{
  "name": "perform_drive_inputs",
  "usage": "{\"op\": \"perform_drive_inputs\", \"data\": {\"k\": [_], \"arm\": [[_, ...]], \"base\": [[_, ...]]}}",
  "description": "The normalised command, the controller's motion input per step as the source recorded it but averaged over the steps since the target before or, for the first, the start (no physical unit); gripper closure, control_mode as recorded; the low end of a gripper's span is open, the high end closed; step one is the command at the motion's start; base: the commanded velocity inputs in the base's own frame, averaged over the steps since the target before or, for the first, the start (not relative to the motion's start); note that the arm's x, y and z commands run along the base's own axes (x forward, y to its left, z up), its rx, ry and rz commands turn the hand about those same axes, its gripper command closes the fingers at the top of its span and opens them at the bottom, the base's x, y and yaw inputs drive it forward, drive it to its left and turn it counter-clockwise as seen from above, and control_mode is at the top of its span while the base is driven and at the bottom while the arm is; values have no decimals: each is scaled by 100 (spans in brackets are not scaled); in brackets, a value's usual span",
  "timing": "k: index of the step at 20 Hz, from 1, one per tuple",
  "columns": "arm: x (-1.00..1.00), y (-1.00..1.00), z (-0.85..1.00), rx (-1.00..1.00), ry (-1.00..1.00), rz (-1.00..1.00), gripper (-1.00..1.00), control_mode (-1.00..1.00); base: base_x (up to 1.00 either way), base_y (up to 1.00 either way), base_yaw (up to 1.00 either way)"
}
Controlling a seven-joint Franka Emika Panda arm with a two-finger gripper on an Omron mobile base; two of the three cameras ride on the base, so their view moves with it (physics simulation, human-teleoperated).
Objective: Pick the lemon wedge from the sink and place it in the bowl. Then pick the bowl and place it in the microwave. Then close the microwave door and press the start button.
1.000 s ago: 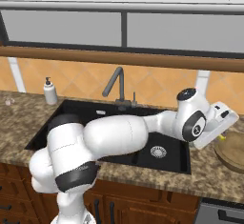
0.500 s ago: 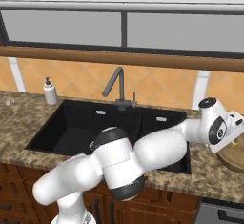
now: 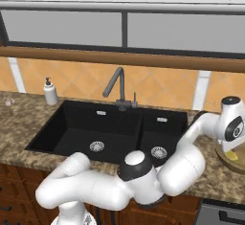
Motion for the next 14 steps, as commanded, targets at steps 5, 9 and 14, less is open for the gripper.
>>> {"op": "perform_drive_inputs", "data": {"k": [5,9,14], "arm": [[-10,100,-19,-9,-2,10,-100,-100],[-2,78,-91,-12,1,1,-100,-100],[-4,4,-68,-11,0,-1,-100,-100]], "base": [[0,0,0],[0,0,0],[0,0,0]]}}
